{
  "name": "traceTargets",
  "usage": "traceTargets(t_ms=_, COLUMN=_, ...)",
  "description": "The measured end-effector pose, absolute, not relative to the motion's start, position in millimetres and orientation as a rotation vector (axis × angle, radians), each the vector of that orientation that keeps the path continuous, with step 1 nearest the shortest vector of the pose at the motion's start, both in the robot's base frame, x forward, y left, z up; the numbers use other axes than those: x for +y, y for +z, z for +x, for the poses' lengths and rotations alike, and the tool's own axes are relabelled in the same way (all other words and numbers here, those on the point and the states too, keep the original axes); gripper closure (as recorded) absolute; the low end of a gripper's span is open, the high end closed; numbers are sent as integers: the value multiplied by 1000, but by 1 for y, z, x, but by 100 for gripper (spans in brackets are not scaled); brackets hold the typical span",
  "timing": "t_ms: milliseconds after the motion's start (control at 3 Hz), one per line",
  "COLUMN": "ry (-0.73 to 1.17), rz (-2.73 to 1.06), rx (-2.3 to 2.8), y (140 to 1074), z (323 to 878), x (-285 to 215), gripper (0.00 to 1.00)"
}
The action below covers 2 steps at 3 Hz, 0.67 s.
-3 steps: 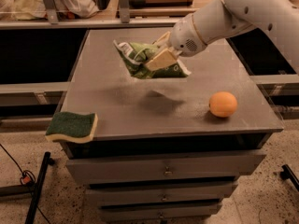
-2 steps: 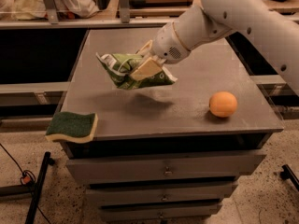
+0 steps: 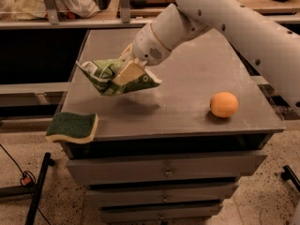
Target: Move green jalapeno chip bag near sponge
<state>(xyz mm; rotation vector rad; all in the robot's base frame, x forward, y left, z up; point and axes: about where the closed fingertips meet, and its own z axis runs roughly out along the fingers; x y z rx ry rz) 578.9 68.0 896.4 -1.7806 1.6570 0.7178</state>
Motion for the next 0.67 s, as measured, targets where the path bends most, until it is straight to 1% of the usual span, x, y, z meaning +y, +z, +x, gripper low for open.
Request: traceTargets(t_ms=667, ry=740, rz=-1772, rx=1727, y=901, z=579, x=97, gripper=35)
